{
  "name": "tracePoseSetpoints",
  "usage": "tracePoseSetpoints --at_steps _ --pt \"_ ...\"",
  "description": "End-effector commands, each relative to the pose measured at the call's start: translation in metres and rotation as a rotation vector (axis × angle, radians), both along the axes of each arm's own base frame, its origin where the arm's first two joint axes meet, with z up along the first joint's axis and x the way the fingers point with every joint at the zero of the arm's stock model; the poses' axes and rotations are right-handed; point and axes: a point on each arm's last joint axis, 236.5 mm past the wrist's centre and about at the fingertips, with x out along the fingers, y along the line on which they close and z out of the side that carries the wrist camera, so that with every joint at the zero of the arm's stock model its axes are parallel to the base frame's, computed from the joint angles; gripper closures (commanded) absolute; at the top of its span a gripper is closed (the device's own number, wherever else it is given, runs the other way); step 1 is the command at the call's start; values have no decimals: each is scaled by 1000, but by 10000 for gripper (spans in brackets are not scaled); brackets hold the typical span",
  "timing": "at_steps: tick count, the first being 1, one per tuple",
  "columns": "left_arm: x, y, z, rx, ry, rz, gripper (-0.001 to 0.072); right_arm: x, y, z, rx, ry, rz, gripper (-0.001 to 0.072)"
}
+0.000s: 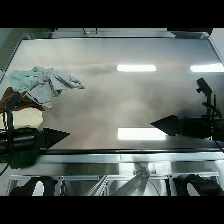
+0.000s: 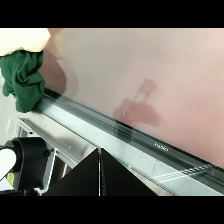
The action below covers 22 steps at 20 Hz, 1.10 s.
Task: Fold the shirts.
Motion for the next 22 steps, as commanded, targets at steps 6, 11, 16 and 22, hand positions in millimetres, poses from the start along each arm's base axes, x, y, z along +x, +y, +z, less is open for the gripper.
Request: tracePoseSetpoints --at_steps 6,11,16,22 --pt "21 8 1 13 -48 83 691 32 -7 14 32 -88 -119 693" --pt "106 73 20 204 -275 393 655 59 -19 16 14 -163 -195 664" --pt "229 193 28 624 -385 541 -7 85 -22 -28 -29 -64 -200 140" --pt "308 215 -121 588 49 373 -6 123 -36 -89 -69 67 -294 140"
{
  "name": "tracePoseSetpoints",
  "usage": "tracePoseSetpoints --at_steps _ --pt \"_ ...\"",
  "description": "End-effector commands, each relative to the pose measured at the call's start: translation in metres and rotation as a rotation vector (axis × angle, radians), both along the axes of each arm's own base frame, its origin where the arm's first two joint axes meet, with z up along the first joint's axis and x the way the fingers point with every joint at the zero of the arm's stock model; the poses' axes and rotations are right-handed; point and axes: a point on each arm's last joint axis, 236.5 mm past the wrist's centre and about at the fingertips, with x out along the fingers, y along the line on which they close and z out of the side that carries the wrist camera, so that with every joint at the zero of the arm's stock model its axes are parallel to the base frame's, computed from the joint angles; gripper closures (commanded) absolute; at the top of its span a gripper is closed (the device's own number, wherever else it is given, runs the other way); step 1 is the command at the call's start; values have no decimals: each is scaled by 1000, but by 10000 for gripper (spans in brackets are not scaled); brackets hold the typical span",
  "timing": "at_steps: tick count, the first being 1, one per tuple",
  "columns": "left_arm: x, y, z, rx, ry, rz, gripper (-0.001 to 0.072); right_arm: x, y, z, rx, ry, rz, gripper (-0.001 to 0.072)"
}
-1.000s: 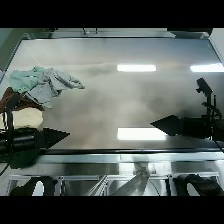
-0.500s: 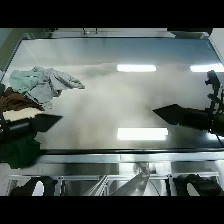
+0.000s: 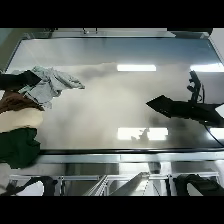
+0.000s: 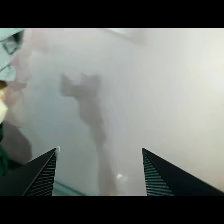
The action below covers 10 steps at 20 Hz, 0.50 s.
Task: Fold the shirts.
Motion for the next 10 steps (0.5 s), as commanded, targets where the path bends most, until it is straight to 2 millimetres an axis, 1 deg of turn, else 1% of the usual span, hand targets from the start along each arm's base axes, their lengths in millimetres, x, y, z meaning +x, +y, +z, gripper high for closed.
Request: tracePoseSetpoints --at_steps 1,2,3,4,6,7,8,9,10 --pt "32 15 -93 -37 226 -26 -6 21 -9 -32 -22 52 -58 140" --pt "36 11 -114 -60 268 -40 -6 22 -10 -36 -25 61 -64 140" --pt "40 5 -127 -73 294 -57 -5 23 -11 -38 -28 62 -65 140" --pt "45 -1 -138 -87 313 -74 -6 25 -12 -38 -29 58 -71 140" --pt "56 -7 -152 -85 325 -97 2 27 -13 -38 -31 51 -79 140" --pt "60 -11 -154 -88 333 -113 108 27 -13 -38 -31 52 -78 140" --pt "61 -15 -151 -97 345 -135 343 26 -12 -38 -30 53 -76 141" --pt "58 -21 -142 -106 368 -172 712 26 -12 -38 -29 54 -74 146" --pt "59 -25 -128 -117 375 -180 710 23 -10 -37 -27 60 -64 147"
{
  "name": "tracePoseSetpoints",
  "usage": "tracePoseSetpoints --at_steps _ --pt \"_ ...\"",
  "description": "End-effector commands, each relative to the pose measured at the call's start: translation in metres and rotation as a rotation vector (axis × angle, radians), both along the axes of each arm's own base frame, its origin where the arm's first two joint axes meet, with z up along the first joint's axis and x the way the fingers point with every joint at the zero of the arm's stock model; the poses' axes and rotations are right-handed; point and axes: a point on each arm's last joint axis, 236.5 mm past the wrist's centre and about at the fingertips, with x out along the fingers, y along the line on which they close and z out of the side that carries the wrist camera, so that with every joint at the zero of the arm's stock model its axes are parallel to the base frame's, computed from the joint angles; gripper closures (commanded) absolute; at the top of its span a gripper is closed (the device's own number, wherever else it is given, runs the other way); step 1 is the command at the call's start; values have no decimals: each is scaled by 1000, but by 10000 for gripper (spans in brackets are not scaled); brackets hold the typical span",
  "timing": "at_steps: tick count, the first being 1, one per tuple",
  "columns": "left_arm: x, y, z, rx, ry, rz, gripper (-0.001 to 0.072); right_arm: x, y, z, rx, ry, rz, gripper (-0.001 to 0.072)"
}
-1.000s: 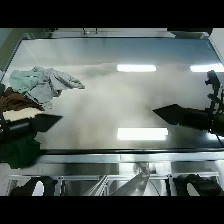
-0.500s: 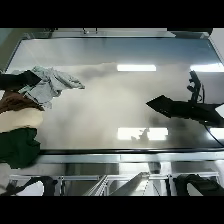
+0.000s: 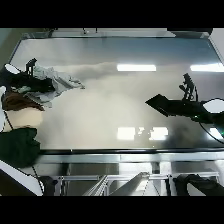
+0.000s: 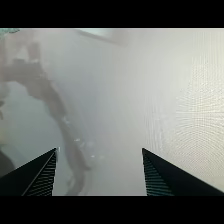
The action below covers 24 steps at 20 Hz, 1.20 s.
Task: Fold the shirts.
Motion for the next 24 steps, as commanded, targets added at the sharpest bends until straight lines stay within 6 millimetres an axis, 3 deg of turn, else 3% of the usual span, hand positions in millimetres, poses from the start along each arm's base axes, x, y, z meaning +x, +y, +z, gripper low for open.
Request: tracePoseSetpoints --at_steps 1,3,6,9,11,12,13,14,17,19,20,21,22,24 --pt "-1 -22 27 -53 60 -71 711 -3 3 0 6 10 14 164" --pt "-2 -45 78 -79 17 -152 711 -6 5 5 -4 -12 46 698" --pt "-21 -135 186 -282 -134 -315 710 -2 5 26 -45 -117 105 693" --pt "-86 -238 302 -541 -311 -546 710 2 0 64 -47 -195 139 693" --pt "-133 -275 360 -585 -409 -657 709 3 -11 94 -50 -240 154 693" --pt "-152 -285 377 -575 -442 -697 708 3 -17 106 -49 -251 156 693" --pt "-168 -292 385 -540 -465 -731 690 3 -21 112 -49 -255 158 692" --pt "-177 -294 381 -464 -468 -744 690 3 -23 114 -48 -254 159 693" --pt "-172 -287 336 -226 -379 -692 687 1 -19 106 -43 -229 181 693" --pt "-168 -289 302 -202 -307 -673 679 3 -25 101 -67 -220 172 692" --pt "-163 -289 284 -202 -277 -648 562 3 -30 98 -85 -215 168 611" --pt "-154 -285 271 -206 -264 -612 420 3 -36 94 -105 -209 162 318" --pt "-146 -279 259 -204 -258 -581 420 4 -46 89 -136 -201 152 150" --pt "-136 -254 229 -202 -183 -510 420 5 -68 78 -206 -174 124 137"
